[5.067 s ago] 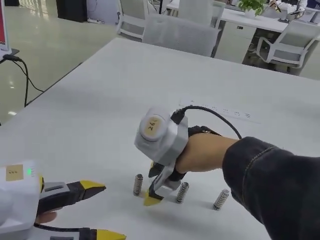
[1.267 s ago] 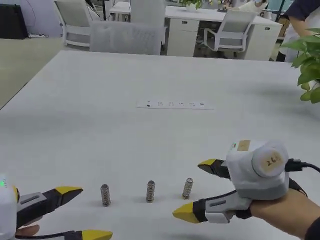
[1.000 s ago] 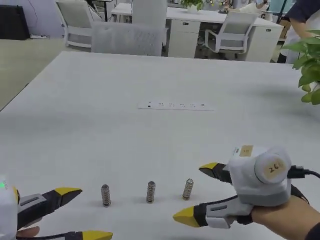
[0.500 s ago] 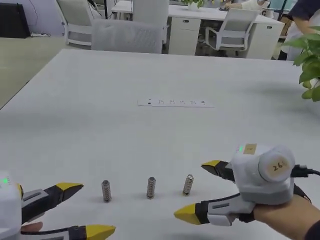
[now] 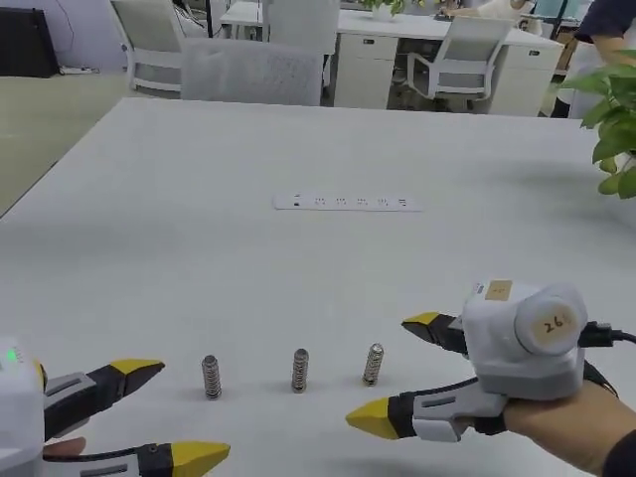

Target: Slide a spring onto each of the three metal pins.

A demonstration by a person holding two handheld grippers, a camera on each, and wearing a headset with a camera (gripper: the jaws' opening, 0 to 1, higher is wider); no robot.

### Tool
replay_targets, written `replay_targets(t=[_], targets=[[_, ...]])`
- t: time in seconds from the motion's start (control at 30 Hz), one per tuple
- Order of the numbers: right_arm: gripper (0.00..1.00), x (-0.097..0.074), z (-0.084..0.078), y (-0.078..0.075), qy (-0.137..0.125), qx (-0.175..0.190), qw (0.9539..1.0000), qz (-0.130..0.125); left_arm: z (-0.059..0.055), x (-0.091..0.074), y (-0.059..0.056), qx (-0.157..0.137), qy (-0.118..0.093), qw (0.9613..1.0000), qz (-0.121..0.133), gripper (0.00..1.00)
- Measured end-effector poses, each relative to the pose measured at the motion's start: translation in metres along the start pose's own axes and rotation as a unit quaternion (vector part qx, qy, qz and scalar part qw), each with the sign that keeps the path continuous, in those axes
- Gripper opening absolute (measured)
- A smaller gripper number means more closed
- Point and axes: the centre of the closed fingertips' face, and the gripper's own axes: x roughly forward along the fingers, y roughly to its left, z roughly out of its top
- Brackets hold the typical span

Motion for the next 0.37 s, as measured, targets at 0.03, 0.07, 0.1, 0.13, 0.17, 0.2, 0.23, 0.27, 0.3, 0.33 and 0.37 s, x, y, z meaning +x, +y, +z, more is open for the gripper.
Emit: replay_targets(t=[0.03, 0.07, 0.1, 0.13, 0.17, 0.2, 0.23, 0.27, 0.3, 0.33, 0.37], targets=[[0.8, -0.0001, -0.0004, -0.0002, 0.0, 0.001, 1.0, 0.0, 0.0002, 0.0, 0.0001, 0.0, 0.0, 1.0, 0.0, 0.67], [0.8, 0.0002, -0.0013, -0.0003, 0.001, 0.002, 1.0, 0.001, 0.0004, 0.0, 0.0003, -0.001, -0.001, 1.0, 0.001, 0.67], [0.8, 0.0004, -0.0019, -0.0004, 0.002, 0.002, 1.0, 0.001, 0.0004, 0.0, 0.0004, -0.001, -0.001, 1.0, 0.001, 0.67], [0.8, 0.0006, -0.0028, -0.0001, 0.003, 0.003, 1.0, 0.002, 0.0003, 0.0, 0.0004, -0.001, 0.0, 1.0, 0.001, 0.67], [0.8, 0.0008, -0.0031, 0.0001, 0.003, 0.003, 1.0, 0.002, 0.0, 0.0, 0.0005, -0.001, 0.0, 1.0, 0.002, 0.67], [0.8, 0.001, -0.0033, 0.0003, 0.004, 0.002, 1.0, 0.002, -0.0003, 0.0001, 0.0006, -0.001, 0.001, 1.0, 0.002, 0.67], [0.8, 0.001, -0.0034, 0.0004, 0.004, 0.002, 1.0, 0.002, -0.0003, 0.0001, 0.0005, -0.001, 0.001, 1.0, 0.001, 0.67], [0.8, 0.0011, -0.0033, 0.0006, 0.004, 0.002, 1.0, 0.003, -0.0001, 0.0003, 0.0004, -0.002, 0.0, 1.0, 0.001, 0.67], [0.81, 0.0012, -0.0035, 0.0008, 0.004, 0.002, 1.0, 0.003, 0.0, 0.0004, 0.0004, -0.001, 0.0, 1.0, 0.002, 0.67], [0.81, 0.0013, -0.0039, 0.0007, 0.005, 0.002, 1.0, 0.003, -0.0002, 0.0005, 0.0006, -0.001, 0.001, 1.0, 0.002, 0.67], [0.81, 0.0012, -0.0042, 0.0005, 0.005, 0.001, 1.0, 0.003, -0.0003, 0.0005, 0.0007, -0.001, 0.001, 1.0, 0.002, 0.67]])
